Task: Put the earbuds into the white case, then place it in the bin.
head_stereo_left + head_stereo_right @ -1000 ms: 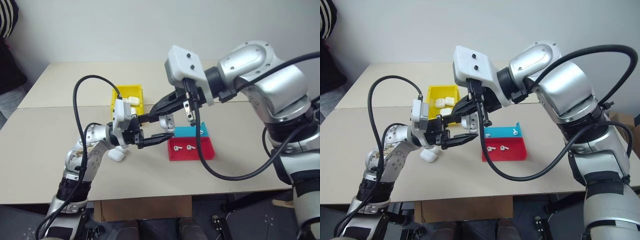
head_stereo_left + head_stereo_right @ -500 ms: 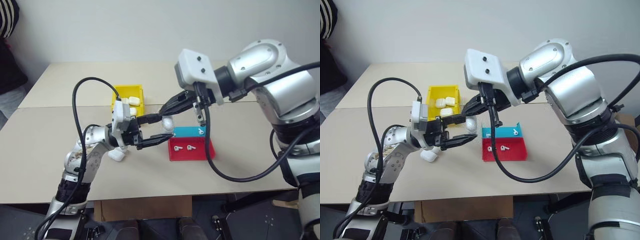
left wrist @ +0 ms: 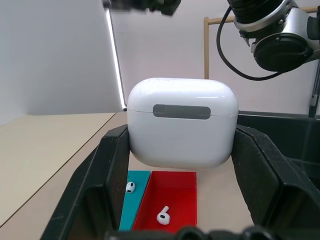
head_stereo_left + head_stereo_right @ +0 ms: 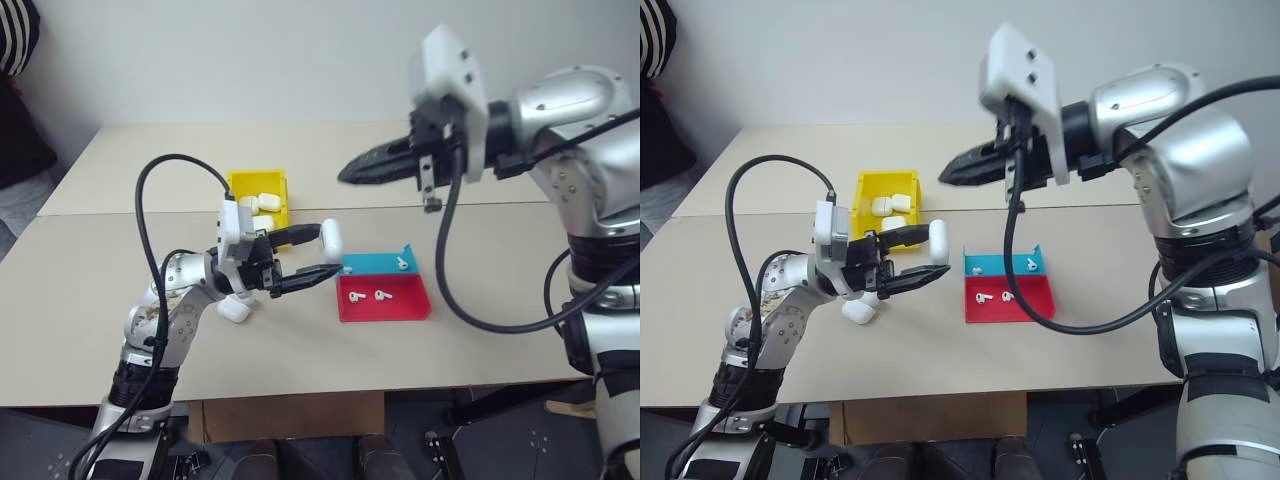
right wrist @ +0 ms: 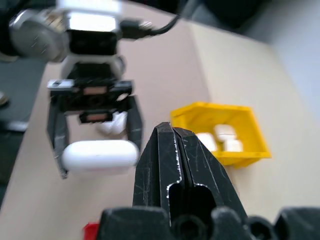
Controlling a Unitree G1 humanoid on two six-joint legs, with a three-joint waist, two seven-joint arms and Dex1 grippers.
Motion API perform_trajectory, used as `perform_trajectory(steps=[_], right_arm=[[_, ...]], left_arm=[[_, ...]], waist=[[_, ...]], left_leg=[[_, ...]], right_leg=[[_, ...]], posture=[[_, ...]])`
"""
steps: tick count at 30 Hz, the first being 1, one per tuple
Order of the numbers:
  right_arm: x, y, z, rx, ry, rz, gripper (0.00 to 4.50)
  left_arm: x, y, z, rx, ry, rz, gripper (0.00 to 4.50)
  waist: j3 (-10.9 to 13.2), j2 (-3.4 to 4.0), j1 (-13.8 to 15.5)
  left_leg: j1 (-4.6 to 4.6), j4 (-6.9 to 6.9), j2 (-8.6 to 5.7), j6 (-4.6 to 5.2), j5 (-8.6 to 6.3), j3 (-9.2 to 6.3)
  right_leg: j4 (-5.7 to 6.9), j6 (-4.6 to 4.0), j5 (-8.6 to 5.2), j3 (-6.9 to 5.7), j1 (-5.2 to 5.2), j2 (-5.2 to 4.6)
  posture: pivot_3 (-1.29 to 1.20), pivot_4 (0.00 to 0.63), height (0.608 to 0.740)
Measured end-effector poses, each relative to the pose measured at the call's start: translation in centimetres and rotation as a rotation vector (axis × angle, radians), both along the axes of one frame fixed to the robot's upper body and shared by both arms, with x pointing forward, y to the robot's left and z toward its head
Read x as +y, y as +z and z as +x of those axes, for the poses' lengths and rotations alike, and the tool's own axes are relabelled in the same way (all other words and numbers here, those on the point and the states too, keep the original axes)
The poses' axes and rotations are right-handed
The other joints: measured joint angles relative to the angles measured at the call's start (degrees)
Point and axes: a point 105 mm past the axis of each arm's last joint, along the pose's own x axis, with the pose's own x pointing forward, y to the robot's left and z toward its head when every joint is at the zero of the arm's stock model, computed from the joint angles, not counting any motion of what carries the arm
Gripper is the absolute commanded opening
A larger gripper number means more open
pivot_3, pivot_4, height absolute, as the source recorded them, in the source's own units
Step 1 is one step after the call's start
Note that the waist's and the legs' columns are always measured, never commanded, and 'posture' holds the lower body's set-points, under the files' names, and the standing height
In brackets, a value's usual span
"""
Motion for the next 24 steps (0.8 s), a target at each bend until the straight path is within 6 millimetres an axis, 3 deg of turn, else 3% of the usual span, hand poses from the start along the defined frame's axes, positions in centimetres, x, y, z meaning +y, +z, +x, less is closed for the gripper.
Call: perform_trajectory(steps=[3,8,12,14,17,20,24], right_arm=[[-1.0,-1.7,1.0,0.047,-0.093,0.077,0.04],[-3.6,-5.2,2.2,0.174,-0.311,0.208,0.04],[-4.8,-6.3,1.4,0.218,-0.393,0.285,0.04],[-5.1,-6.9,1.1,0.233,-0.418,0.293,0.04],[-5.5,-7.6,0.9,0.251,-0.453,0.293,0.04],[-5.8,-7.9,0.7,0.258,-0.476,0.287,0.04],[-5.9,-8.2,0.5,0.261,-0.502,0.281,0.04]], left_arm=[[0.6,1.1,0.5,-0.013,0.078,-0.034,2.77],[2.7,5.7,4.2,-0.007,0.427,-0.162,2.77],[5.6,7.4,9.4,0.018,0.835,-0.107,2.77],[7.3,6.5,11.8,0.072,1.001,-0.058,2.77],[9.0,3.7,14.3,0.219,1.131,-0.004,2.77],[8.9,1.3,15.5,0.289,1.159,0.064,2.77],[8.1,-0.2,16.6,0.332,1.174,0.145,2.77]], waist=[[0.0,-0.01,0.0],[0.0,-0.04,0.4],[0.0,-0.04,0.3],[0.0,-0.04,0.0],[0.0,-0.04,-0.4],[0.0,-0.04,-0.3],[0.0,-0.05,0.2]], left_leg=[[0.01,0.02,-0.01,0.0,0.0,-0.01],[-0.07,0.25,-0.04,0.0,0.0,-0.14],[0.0,0.3,-0.1,0.0,0.0,-0.2],[0.04,0.29,-0.1,0.0,0.0,-0.16],[0.0,0.26,-0.1,0.0,0.0,-0.16],[-0.07,0.17,-0.1,0.0,0.0,-0.17],[-0.2,0.17,-0.11,0.0,0.0,-0.17]], right_leg=[[0.01,0.0,0.0,-0.01,0.04,-0.02],[0.1,0.07,0.04,-0.06,0.07,-0.02],[0.09,0.11,0.06,-0.09,0.19,-0.03],[0.09,0.11,0.06,-0.05,0.18,-0.02],[0.1,0.11,0.06,-0.05,0.1,0.0],[0.0,0.1,0.06,-0.06,0.08,-0.01],[-0.12,0.11,0.06,-0.08,0.04,-0.03]], posture=[[0.0,0.15,0.74],[0.0,0.15,0.74],[0.0,0.15,0.74],[0.0,0.15,0.74],[0.0,0.15,0.74],[0.0,0.15,0.74],[0.0,0.15,0.74]])
